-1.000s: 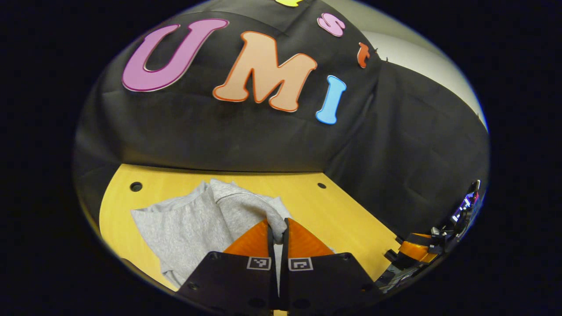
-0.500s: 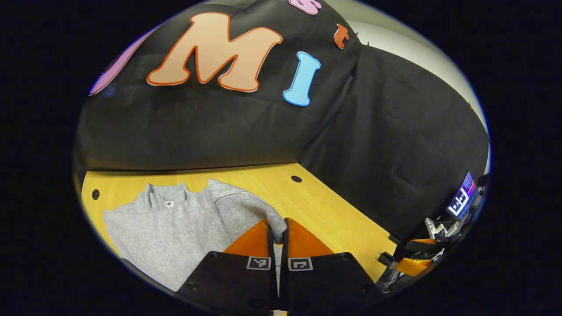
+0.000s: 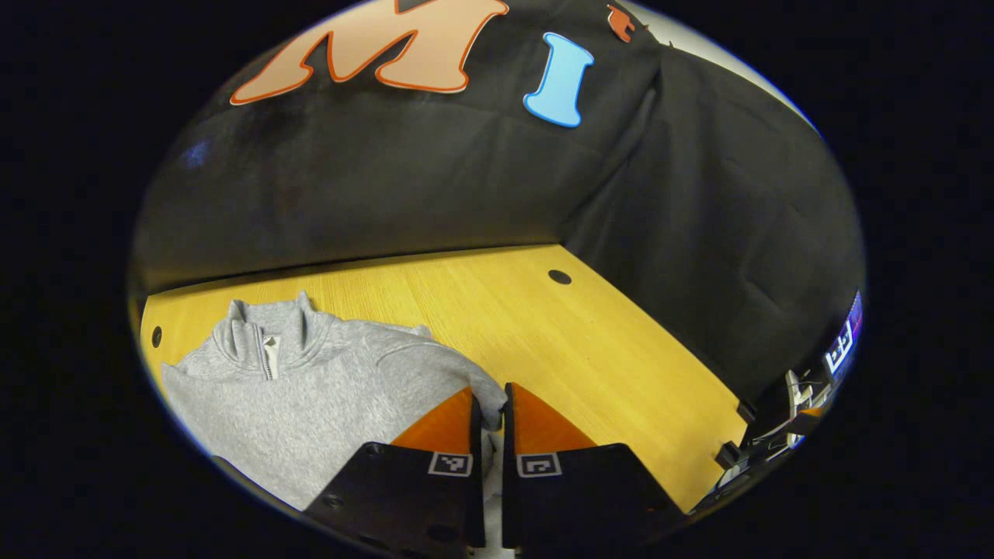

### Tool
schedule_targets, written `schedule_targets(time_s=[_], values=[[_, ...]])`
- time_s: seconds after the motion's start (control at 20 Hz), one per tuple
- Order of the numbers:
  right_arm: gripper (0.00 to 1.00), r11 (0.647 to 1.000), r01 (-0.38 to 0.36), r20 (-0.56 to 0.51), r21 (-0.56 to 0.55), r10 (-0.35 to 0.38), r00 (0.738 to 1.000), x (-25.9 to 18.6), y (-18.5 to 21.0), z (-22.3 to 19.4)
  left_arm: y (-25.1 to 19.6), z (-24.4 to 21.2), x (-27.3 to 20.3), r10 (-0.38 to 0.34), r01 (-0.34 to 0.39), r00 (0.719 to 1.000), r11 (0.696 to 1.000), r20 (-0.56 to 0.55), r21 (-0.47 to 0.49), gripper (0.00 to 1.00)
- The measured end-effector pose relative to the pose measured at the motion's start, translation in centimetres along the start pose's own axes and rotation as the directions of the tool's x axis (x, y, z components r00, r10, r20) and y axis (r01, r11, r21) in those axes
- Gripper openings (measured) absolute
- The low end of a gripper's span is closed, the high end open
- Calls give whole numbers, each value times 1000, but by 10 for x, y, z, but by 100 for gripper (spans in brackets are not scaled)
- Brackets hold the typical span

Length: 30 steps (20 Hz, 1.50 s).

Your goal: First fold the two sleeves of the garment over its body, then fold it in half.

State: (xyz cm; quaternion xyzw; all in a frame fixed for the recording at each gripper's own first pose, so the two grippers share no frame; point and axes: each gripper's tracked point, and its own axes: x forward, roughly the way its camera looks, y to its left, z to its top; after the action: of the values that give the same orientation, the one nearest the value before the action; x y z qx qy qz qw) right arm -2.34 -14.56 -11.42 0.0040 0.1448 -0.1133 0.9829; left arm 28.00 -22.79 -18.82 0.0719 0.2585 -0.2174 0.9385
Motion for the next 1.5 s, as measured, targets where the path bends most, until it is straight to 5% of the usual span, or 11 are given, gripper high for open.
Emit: schedule_targets(time_s=[0.05,0.3,0.55,0.85,1.15,1.5], values=[[98,1000,-8,-5,-1,8,1000,5,2,0,4,0,2,11,-11,1000,1000,-2,12,9],[95,998,-61,-13,-22,61,998,25,19,6,22,28,-12,91,-97,993,991,78,90,98],[98,990,-133,-38,-45,131,991,42,44,0,42,52,-76,115,-131,978,988,173,84,96],[98,970,-225,-115,-93,214,970,54,75,-33,89,14,-178,211,-209,957,977,198,-31,93],[98,933,-321,-227,-160,281,932,58,94,-79,141,-76,-254,372,-368,922,928,110,-50,93],[98,930,-334,-346,-153,267,900,72,83,-133,152,-199,-305,447,-455,891,879,-85,-142,94]])
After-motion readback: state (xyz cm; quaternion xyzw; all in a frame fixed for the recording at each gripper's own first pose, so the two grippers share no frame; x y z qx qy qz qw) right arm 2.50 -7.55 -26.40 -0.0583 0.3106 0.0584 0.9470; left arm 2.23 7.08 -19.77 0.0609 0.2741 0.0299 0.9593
